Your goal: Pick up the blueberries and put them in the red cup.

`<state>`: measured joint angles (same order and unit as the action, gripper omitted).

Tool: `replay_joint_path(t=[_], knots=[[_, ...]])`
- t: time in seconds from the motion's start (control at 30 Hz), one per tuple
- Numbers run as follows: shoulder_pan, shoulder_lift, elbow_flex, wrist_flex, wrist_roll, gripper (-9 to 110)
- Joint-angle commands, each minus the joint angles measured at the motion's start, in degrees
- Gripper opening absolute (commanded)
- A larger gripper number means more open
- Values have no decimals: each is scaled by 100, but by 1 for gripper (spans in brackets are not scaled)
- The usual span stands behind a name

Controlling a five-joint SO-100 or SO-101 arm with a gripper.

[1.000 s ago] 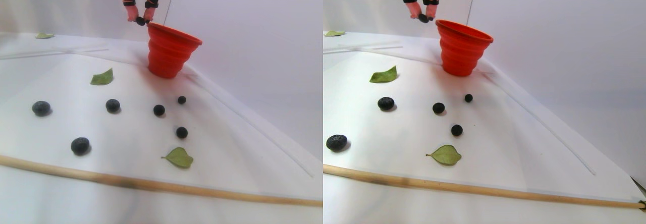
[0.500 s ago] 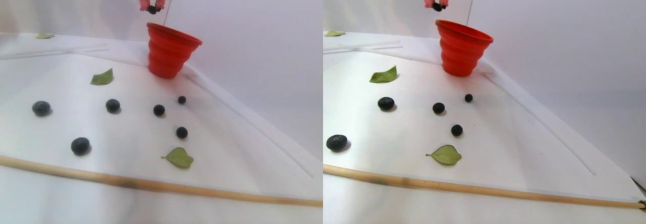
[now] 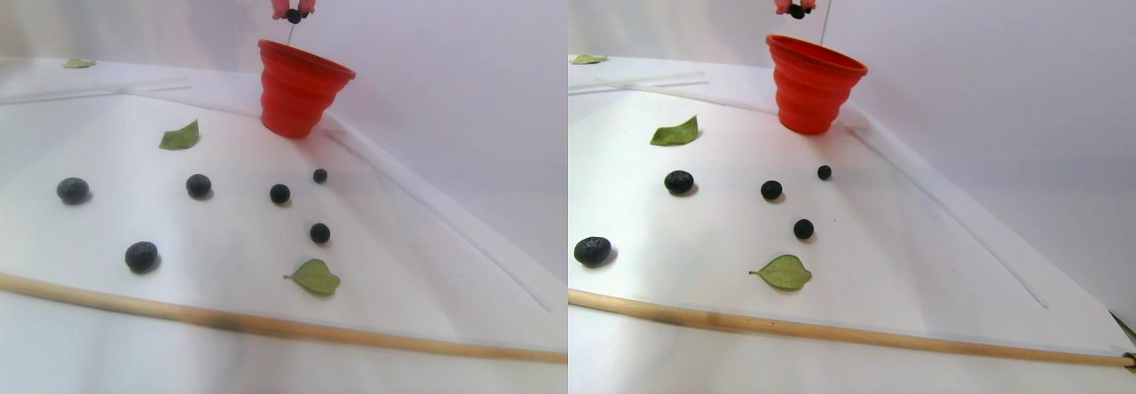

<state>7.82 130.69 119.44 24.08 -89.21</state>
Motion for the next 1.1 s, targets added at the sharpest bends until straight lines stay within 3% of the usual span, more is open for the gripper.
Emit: replay_joint_path(t=[0.0,0.33,1.07], knots=[[343,70,-492,-123,-26,10],[694,-18,-396,-229,35,16],[1354,967,308,237,439,14]])
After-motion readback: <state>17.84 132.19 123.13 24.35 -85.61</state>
